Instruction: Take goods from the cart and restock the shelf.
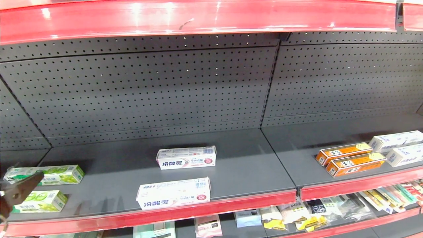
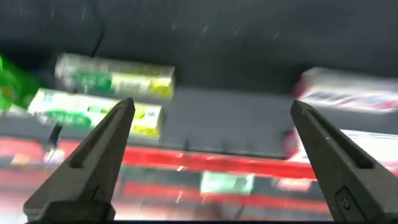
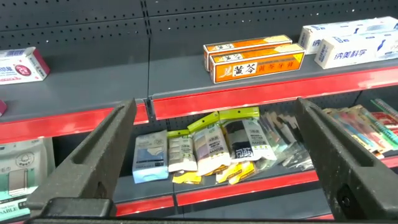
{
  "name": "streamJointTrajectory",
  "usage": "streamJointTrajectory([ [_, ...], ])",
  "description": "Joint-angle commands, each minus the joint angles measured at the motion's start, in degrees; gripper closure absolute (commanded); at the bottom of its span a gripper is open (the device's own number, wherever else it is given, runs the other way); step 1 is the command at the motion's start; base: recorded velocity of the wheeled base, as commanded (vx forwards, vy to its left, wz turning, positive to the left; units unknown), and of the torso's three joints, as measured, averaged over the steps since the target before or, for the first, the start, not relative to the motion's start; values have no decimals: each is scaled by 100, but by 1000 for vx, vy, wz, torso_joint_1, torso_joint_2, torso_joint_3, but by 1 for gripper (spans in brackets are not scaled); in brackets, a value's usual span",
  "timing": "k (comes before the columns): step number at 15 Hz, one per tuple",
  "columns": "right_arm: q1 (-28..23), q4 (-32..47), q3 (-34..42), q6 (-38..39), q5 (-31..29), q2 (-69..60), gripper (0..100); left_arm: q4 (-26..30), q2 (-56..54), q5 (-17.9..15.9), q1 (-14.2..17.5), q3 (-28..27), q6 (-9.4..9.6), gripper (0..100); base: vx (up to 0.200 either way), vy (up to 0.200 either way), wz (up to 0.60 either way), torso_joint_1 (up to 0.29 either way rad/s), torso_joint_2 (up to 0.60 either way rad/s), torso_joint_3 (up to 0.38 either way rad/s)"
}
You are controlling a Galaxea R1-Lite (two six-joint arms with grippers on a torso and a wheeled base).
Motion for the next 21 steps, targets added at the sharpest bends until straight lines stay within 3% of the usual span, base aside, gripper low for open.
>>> streamJointTrajectory([
  [1,1,-2,-2,-1,-2,7,0,25,2044,248,-64,-450,-48,0,0,0,0,0,0,0],
  [3,1,-2,7,-1,-2,7,0,-19,2343,1,-310,-213,49,0,0,0,0,0,0,0],
  [7,1,-2,7,-1,7,7,0,-54,2466,-649,-424,218,858,0,0,0,0,0,0,0],
  [8,1,-2,-2,-1,7,7,0,-80,2659,-675,-433,174,945,0,0,0,0,0,0,0],
  [15,1,-2,-2,-1,7,7,0,-107,3591,-719,-793,-178,1033,0,0,0,0,0,0,0],
  [18,1,-2,-2,-1,7,7,0,-71,3670,-1106,-864,-222,1359,0,0,0,0,0,0,0],
  [19,1,-2,7,-1,-2,7,0,-71,3696,-1291,-864,-204,1649,0,0,0,0,0,0,0],
  [20,1,-2,7,-1,-2,7,0,-71,3766,-1317,-855,-222,1807,0,0,0,0,0,0,0],
  [21,1,-2,-2,-1,7,7,0,-80,3775,-1308,-855,-266,1807,0,0,0,0,0,0,0],
])
